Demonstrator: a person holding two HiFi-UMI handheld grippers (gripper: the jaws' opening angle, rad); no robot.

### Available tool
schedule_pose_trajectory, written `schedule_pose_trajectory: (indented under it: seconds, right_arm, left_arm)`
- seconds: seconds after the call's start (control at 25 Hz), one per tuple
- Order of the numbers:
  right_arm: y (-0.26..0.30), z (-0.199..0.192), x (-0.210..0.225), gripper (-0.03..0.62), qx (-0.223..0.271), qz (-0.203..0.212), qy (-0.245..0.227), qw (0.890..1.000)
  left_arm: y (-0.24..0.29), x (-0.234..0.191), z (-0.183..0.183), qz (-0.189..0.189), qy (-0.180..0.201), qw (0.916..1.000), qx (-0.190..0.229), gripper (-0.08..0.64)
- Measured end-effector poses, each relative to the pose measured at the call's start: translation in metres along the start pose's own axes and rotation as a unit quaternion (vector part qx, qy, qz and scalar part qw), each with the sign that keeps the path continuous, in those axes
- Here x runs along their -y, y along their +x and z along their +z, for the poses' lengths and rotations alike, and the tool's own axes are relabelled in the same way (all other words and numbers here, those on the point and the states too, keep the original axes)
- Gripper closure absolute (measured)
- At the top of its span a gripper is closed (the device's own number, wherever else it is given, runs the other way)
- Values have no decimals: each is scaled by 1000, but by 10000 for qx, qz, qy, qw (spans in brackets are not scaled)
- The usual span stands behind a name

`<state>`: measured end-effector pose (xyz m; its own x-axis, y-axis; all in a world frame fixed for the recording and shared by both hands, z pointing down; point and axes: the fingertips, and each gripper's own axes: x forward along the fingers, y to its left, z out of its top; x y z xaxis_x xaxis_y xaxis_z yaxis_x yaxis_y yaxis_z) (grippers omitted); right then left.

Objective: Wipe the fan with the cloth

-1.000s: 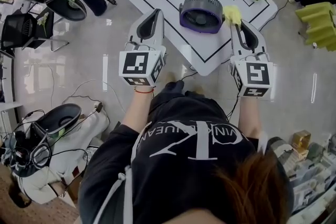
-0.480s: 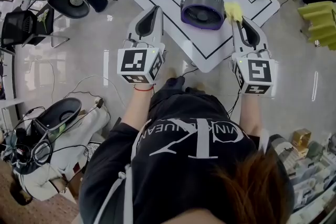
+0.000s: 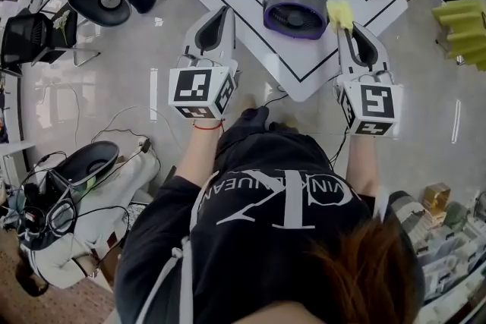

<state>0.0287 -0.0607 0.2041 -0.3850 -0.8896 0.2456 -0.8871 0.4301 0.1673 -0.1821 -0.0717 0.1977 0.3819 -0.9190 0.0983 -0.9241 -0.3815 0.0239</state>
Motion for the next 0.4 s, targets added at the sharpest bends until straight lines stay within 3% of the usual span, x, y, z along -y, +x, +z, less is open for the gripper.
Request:
schedule_pose_trajectory:
  seconds: [0.4]
  right_arm:
    - [3,-2,-4,548,-22,13,89,10000]
  left_arm:
    - [-2,-6,-3,0,-13,10000,-73,551]
